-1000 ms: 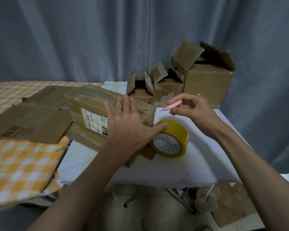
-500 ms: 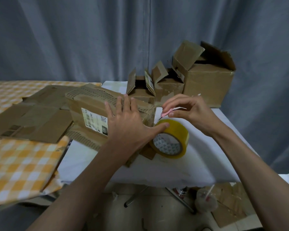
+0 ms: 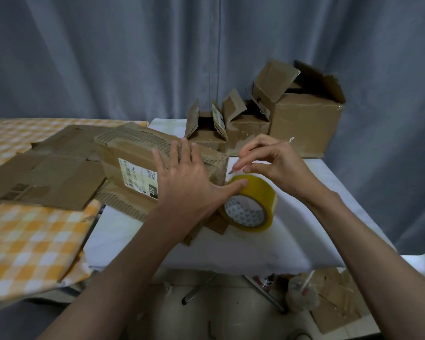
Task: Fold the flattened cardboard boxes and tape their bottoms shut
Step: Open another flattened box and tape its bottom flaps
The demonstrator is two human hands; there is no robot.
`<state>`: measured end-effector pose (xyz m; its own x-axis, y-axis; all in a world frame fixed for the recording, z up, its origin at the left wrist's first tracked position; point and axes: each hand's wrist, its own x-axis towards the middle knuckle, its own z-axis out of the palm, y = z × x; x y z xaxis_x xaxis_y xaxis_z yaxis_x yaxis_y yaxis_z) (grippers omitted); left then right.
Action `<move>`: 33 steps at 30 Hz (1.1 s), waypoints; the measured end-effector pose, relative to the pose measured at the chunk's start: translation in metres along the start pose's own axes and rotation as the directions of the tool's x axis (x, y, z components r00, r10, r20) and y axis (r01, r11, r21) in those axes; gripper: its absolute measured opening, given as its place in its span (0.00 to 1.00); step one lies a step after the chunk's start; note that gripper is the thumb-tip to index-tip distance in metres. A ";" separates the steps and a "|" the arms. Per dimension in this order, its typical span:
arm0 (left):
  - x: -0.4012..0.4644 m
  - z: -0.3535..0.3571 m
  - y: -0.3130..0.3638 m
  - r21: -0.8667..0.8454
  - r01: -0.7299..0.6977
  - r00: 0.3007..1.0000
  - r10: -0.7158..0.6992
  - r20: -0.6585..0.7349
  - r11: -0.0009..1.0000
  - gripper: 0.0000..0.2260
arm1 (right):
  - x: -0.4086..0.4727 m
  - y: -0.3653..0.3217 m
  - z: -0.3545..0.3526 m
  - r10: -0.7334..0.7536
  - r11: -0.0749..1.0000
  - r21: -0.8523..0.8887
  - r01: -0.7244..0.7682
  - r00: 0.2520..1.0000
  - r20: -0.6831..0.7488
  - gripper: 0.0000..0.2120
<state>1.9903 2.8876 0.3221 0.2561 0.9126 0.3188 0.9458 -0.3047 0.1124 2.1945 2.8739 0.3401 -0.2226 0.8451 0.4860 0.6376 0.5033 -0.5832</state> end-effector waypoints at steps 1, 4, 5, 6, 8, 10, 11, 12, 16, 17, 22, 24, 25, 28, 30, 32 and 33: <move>0.000 0.000 0.000 0.001 -0.001 1.000 0.001 -0.001 1.000 0.60 | 0.001 0.003 -0.001 0.029 1.000 -0.005 -0.029 0.999 -0.032 0.10; 0.000 0.000 -0.001 0.004 -0.004 1.000 0.004 0.007 1.000 0.60 | 0.000 0.021 -0.005 0.219 0.974 -0.039 -0.222 0.973 -0.078 0.12; 0.000 0.000 -0.001 0.005 -0.004 1.000 0.004 0.009 1.000 0.60 | -0.001 0.028 -0.004 0.283 0.955 -0.068 -0.288 0.956 -0.074 0.12; 0.000 0.000 -0.001 0.005 -0.004 1.000 0.004 0.008 1.000 0.60 | -0.004 0.034 -0.001 0.331 0.936 -0.105 -0.336 0.941 -0.062 0.12; 0.000 0.000 -0.001 0.001 -0.003 1.000 0.003 0.002 1.000 0.60 | -0.008 0.047 0.006 0.382 0.906 -0.193 -0.377 0.924 -0.016 0.12; 0.000 0.001 -0.001 -0.004 -0.004 1.000 0.004 0.001 1.000 0.60 | -0.011 0.058 0.009 0.434 0.873 -0.274 -0.404 0.899 0.059 0.12; 0.000 0.001 -0.002 -0.002 -0.006 1.000 0.006 0.004 1.000 0.59 | -0.012 0.062 0.009 0.472 0.852 -0.308 -0.424 0.876 0.097 0.13; 0.000 0.002 -0.002 0.001 -0.007 1.000 0.007 0.008 1.000 0.59 | -0.014 0.064 0.008 0.510 0.831 -0.331 -0.446 0.849 0.138 0.15; 0.002 0.002 -0.002 0.004 -0.006 1.000 0.006 0.002 1.000 0.60 | -0.013 0.042 -0.001 0.549 0.834 -0.033 -0.551 0.822 0.150 0.10; 0.002 0.002 -0.002 0.004 -0.005 1.000 0.005 0.000 1.000 0.60 | -0.011 0.030 -0.003 0.560 0.811 0.107 -0.575 0.816 0.144 0.09; 0.001 0.002 0.000 0.018 0.001 1.000 -0.001 0.000 1.000 0.59 | -0.001 -0.015 -0.002 0.591 0.707 0.168 -0.687 0.704 0.395 0.15; 0.001 0.001 0.000 0.024 0.000 1.000 0.000 -0.008 1.000 0.59 | 0.001 -0.019 0.004 0.588 0.703 0.163 -0.692 0.695 0.413 0.11; 0.000 0.000 0.000 0.025 -0.001 1.000 0.002 -0.012 1.000 0.59 | 0.002 -0.020 0.006 0.592 0.700 0.176 -0.692 0.701 0.398 0.10; -0.001 -0.003 -0.001 0.026 -0.009 1.000 0.009 -0.005 1.000 0.58 | 0.004 -0.019 0.009 0.612 0.661 0.245 -0.709 0.698 0.372 0.09; 0.001 -0.007 0.000 0.004 -0.008 1.000 0.008 -0.023 1.000 0.54 | 0.004 -0.019 0.011 0.607 0.634 0.296 -0.714 0.697 0.382 0.09; 0.006 -0.014 0.000 -0.034 0.004 0.999 -0.006 -0.037 0.999 0.48 | 0.003 -0.019 0.011 0.597 0.620 0.323 -0.715 0.697 0.398 0.08; 0.010 -0.016 0.000 -0.051 0.008 0.999 -0.010 -0.037 0.999 0.44 | 0.003 -0.019 0.012 0.594 0.617 0.330 -0.715 0.697 0.401 0.06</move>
<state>1.9892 2.8920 0.3403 0.2390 0.9050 0.3520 0.9365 -0.3106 0.1628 2.1730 2.8686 0.3451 -0.0721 0.9606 -0.2683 0.3089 -0.2343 -0.9218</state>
